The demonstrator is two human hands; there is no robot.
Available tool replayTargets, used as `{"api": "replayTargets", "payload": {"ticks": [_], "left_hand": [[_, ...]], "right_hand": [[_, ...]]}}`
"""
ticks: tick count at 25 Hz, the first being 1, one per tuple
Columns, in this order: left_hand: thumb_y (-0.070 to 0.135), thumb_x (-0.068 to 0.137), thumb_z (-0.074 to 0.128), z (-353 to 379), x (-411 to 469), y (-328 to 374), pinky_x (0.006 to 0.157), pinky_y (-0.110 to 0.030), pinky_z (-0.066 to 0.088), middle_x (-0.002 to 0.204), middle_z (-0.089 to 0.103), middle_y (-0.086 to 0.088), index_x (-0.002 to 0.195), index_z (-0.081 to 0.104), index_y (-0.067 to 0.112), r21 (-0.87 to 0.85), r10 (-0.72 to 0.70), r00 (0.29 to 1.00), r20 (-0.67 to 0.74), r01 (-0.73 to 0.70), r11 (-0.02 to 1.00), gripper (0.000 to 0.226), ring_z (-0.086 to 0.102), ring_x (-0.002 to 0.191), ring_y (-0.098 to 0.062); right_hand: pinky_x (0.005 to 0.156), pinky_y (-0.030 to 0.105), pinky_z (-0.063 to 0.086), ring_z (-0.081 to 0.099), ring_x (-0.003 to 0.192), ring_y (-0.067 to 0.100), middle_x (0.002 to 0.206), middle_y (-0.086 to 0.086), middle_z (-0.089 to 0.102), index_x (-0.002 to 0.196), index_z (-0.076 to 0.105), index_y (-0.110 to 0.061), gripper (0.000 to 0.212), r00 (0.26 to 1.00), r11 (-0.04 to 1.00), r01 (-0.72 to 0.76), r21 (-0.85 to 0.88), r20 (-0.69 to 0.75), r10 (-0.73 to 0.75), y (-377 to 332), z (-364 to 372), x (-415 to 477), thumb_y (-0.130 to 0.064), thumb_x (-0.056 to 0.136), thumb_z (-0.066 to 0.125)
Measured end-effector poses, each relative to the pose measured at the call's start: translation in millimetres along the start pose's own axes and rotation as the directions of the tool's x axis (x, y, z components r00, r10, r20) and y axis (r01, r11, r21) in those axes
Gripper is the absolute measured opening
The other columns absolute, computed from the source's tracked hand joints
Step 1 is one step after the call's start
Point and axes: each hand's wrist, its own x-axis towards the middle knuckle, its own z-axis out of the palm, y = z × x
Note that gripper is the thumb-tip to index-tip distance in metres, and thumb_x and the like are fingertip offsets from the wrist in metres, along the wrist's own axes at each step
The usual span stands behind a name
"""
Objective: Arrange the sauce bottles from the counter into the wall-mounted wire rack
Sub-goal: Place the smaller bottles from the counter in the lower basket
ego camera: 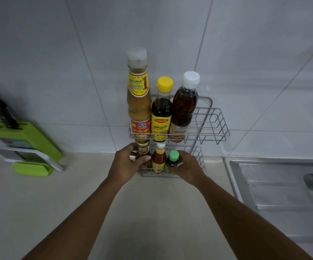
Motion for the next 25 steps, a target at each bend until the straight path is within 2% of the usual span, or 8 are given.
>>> {"api": "replayTargets", "payload": {"ticks": [3, 7, 12, 17, 19, 21, 23, 25], "left_hand": [[0.031, 0.083, 0.08, -1, -3, -6, 0.078, -0.027, 0.049, 0.12, 0.069, 0.007, 0.132, 0.062, 0.021, -0.02, 0.002, 1.0, 0.031, -0.001, 1.0, 0.054, 0.063, 0.098, -0.014], [0.028, 0.087, 0.076, 0, -1, -11, 0.081, -0.036, 0.056, 0.129, 0.065, 0.002, 0.144, 0.053, 0.025, -0.017, -0.032, 0.999, 0.04, 0.033, 0.999, 0.062, 0.063, 0.101, -0.02], [0.027, 0.085, 0.078, -3, 2, -18, 0.079, -0.03, 0.05, 0.133, 0.059, 0.004, 0.145, 0.051, 0.023, -0.006, -0.097, 0.991, 0.09, 0.098, 0.995, 0.066, 0.061, 0.104, -0.019], [0.022, 0.089, 0.075, -43, -14, -36, 0.079, -0.026, 0.05, 0.119, 0.064, 0.006, 0.133, 0.058, 0.029, -0.004, -0.193, 0.966, 0.173, 0.196, 0.981, 0.048, 0.064, 0.104, -0.021], [0.005, 0.092, 0.066, -74, -29, -62, 0.078, -0.028, 0.049, 0.104, 0.071, 0.001, 0.113, 0.065, 0.033, 0.046, -0.207, 0.948, 0.24, 0.202, 0.978, 0.035, 0.067, 0.096, -0.026], [-0.015, 0.086, 0.056, -112, -59, -95, 0.073, -0.031, 0.047, 0.095, 0.071, -0.003, 0.105, 0.064, 0.033, 0.096, -0.22, 0.911, 0.349, 0.199, 0.975, 0.052, 0.063, 0.091, -0.028], [-0.017, 0.075, 0.054, -142, -98, -116, 0.07, -0.03, 0.047, 0.098, 0.07, -0.011, 0.112, 0.062, 0.024, 0.158, -0.235, 0.861, 0.451, 0.183, 0.97, 0.056, 0.065, 0.091, -0.025], [-0.023, 0.073, 0.053, -154, -142, -124, 0.067, -0.022, 0.049, 0.107, 0.067, -0.015, 0.12, 0.059, 0.02, 0.213, -0.277, 0.799, 0.534, 0.19, 0.958, 0.064, 0.067, 0.091, -0.016]], "right_hand": [[0.068, 0.012, 0.045, 0.063, 0.092, 0.018, 0.105, 0.001, 0.067, 0.121, 0.067, -0.012, 0.055, 1.0, 1.0, -0.011, -0.01, 0.018, 0.011, 1, 1, -5, -0.01, 0.07, 0.089], [0.093, 0.036, 0.054, 0.064, 0.11, 0.024, 0.115, 0.004, 0.071, 0.124, 0.066, -0.014, 0.061, 0.999, 0.998, -0.038, -0.044, 0.0, 0.038, 9, 3, -14, -0.012, 0.068, 0.089], [0.108, 0.047, 0.044, 0.056, 0.124, 0.029, 0.132, 0.008, 0.063, 0.143, 0.053, -0.014, 0.09, 0.975, 0.967, -0.019, -0.256, -0.217, -0.038, 13, 0, -34, -0.021, 0.063, 0.091], [0.104, 0.04, 0.038, 0.05, 0.117, 0.023, 0.122, 0.003, 0.055, 0.133, 0.055, -0.021, 0.063, 0.901, 0.99, 0.015, -0.141, -0.427, -0.075, 0, 17, -99, -0.001, 0.075, 0.069], [0.092, 0.036, 0.05, 0.057, 0.102, 0.014, 0.11, -0.003, 0.059, 0.117, 0.063, -0.028, 0.052, 0.947, 0.981, 0.171, -0.092, -0.258, -0.19, -10, 30, -126, 0.001, 0.073, 0.061], [0.075, 0.023, 0.053, 0.062, 0.092, 0.01, 0.108, -0.007, 0.064, 0.115, 0.067, -0.034, 0.048, 0.968, 0.98, 0.19, 0.064, 0.157, -0.198, -38, 45, -157, -0.005, 0.077, 0.066], [0.071, 0.017, 0.054, 0.065, 0.095, 0.011, 0.122, -0.011, 0.061, 0.131, 0.059, -0.043, 0.061, 0.825, 0.988, 0.135, 0.079, 0.544, -0.156, -72, 66, -182, -0.019, 0.078, 0.079], [0.076, 0.022, 0.056, 0.068, 0.094, 0.011, 0.133, -0.016, 0.055, 0.138, 0.048, -0.051, 0.078, 0.711, 0.988, 0.153, 0.02, 0.692, -0.124, -97, 95, -201, -0.035, 0.073, 0.088]]}}
